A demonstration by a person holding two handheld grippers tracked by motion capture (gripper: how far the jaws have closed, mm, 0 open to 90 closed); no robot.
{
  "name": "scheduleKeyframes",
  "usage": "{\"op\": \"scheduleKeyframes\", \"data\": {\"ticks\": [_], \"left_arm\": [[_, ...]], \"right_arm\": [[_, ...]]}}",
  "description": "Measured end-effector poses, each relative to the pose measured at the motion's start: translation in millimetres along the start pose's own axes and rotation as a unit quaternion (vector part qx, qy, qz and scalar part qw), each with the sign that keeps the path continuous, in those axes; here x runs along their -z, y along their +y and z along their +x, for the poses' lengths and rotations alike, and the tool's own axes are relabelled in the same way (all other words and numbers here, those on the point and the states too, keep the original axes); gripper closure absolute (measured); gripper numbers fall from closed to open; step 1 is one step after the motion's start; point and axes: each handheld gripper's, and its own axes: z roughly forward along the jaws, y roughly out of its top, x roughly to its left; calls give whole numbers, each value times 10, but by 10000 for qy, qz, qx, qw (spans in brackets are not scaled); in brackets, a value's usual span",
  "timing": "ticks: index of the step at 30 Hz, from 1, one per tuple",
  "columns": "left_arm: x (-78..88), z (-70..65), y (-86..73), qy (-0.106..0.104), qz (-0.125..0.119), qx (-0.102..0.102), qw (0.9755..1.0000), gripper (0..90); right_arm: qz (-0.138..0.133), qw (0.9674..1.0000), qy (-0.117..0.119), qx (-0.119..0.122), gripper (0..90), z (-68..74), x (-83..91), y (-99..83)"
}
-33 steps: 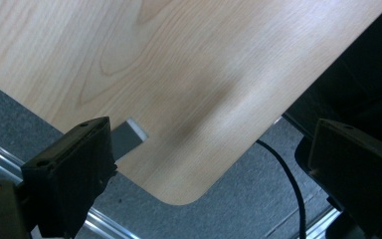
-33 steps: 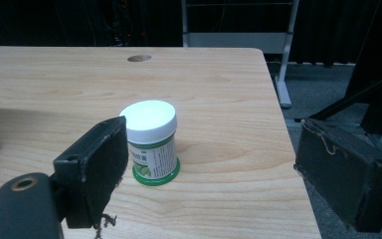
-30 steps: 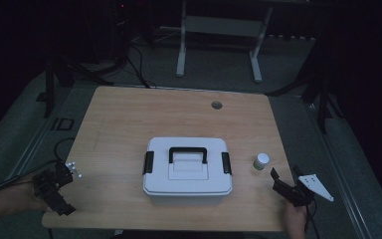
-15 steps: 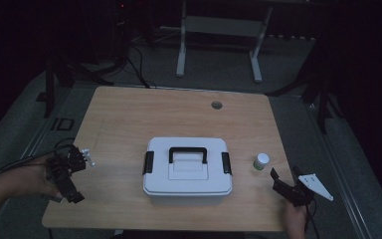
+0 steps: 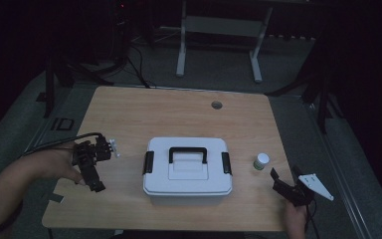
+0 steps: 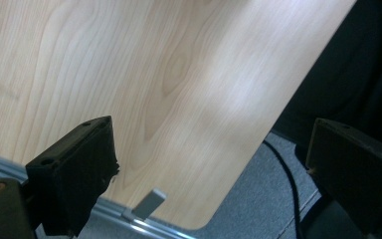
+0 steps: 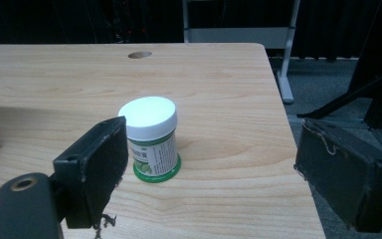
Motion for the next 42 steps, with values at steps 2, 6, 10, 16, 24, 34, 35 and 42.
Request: {"op": "scheduleKeyframes", "data": {"ticks": [2,6,10,16,24,34,35,42], "left_arm": [[18,-14,68,34,25,-101,9999,56],[40,-33,198,104,81,-257,9996,59],[77,-51,336,18,34,-403,9992,62],[135,-67,542,-114,-79,-590,9982,73],[257,-100,841,-12,-133,-851,9963,73],[349,-176,1207,165,-303,-1359,9901,137],[359,-184,1242,116,-342,-1378,9898,143],[361,-204,1486,227,-227,-1535,9876,235]], "right_arm": [[-1,10000,3,-19,129,-2,1,0],[-3,10000,14,-37,129,-5,1,0],[13,10000,12,-20,129,-1,0,1],[-5,10000,25,-36,129,-10,2,0],[4,10000,36,-35,129,-7,1,0],[11,10000,76,-46,129,-11,2,0],[12,10000,77,-52,129,-11,3,0],[12,10000,81,-40,129,-10,2,0]]}}
